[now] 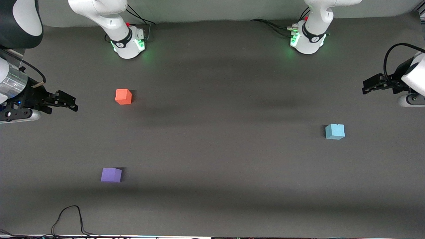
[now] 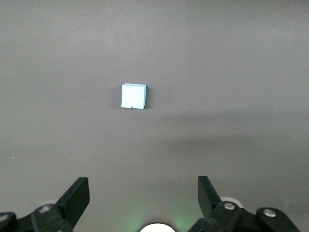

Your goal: Place blue block between orange and purple blocks

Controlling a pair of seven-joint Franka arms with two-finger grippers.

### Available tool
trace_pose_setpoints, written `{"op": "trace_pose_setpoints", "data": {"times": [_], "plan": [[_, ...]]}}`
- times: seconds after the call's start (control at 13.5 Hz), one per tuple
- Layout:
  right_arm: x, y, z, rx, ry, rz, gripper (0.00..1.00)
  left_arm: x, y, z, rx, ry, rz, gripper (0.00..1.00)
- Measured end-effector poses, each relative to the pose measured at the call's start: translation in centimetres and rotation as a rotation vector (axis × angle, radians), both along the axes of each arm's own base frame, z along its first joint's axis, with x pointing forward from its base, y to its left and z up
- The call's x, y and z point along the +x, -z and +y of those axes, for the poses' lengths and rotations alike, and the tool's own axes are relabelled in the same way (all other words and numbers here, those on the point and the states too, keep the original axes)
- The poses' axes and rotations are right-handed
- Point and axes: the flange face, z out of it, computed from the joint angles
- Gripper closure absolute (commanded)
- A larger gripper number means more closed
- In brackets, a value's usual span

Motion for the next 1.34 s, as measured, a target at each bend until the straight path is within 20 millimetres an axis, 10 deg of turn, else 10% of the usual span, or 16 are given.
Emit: {"op": "trace_pose_setpoints", "data": {"times": [0.67, 1.34], "plan": [[0.0, 0.0, 0.0, 0.0, 0.0, 0.0, 0.0, 0.6, 0.9, 0.6, -0.004, 0.029, 0.007, 0.0], [0.0, 0.0, -0.1, 0.0, 0.002, 0.0, 0.0, 4.3, 9.7, 5.2, -0.019, 0.168, -0.01, 0.0]]}}
